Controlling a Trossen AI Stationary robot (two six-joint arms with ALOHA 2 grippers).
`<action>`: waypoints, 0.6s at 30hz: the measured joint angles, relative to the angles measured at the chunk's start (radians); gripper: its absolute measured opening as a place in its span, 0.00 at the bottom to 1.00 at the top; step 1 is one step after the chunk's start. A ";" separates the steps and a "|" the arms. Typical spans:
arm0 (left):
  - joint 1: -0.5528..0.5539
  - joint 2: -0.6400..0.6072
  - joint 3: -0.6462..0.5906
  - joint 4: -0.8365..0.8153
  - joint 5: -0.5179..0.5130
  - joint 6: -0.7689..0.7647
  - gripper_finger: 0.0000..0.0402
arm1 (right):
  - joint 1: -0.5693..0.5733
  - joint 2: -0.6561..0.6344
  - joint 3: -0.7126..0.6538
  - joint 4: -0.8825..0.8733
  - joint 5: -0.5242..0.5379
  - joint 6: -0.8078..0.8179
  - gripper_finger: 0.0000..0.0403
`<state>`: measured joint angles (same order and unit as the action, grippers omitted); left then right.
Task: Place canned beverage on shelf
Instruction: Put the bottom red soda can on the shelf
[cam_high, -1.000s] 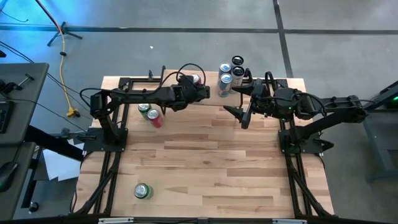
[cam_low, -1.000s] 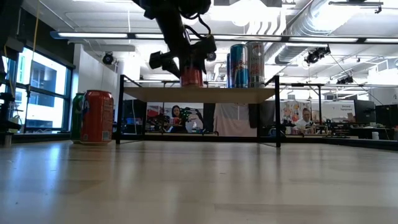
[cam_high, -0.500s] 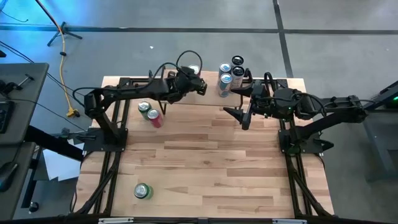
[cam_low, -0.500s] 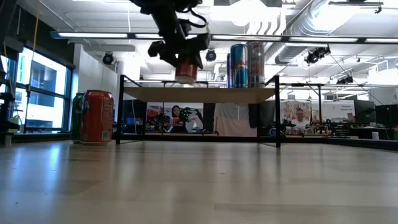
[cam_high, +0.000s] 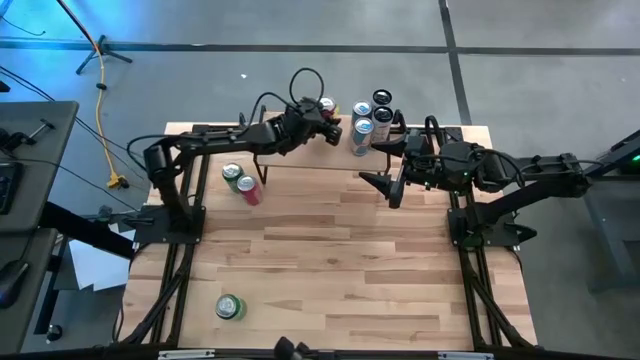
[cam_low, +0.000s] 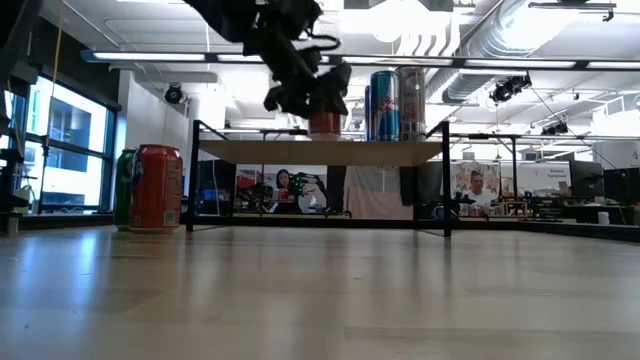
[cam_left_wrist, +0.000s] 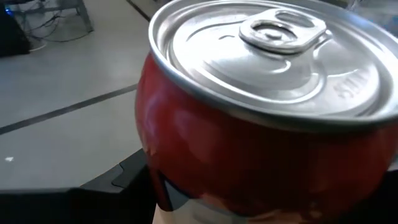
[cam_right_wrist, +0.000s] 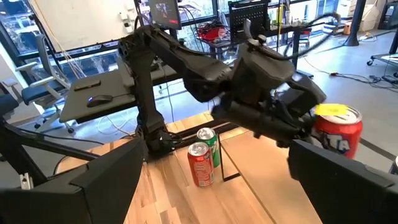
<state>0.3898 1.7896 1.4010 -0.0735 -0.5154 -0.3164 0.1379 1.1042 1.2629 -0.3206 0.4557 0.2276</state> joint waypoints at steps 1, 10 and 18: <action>0.001 0.011 0.000 0.007 0.007 0.013 0.61 | 0.000 0.000 0.000 0.000 0.000 0.000 0.96; -0.011 0.064 0.000 0.103 0.044 0.048 0.61 | 0.000 0.000 0.000 0.000 0.001 0.000 0.96; -0.012 0.065 0.000 0.097 0.034 0.065 0.69 | 0.000 0.000 0.000 -0.005 0.001 0.000 0.96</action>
<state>0.3775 1.8542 1.4010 0.0235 -0.4813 -0.2517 0.1379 1.1042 1.2629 -0.3252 0.4568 0.2272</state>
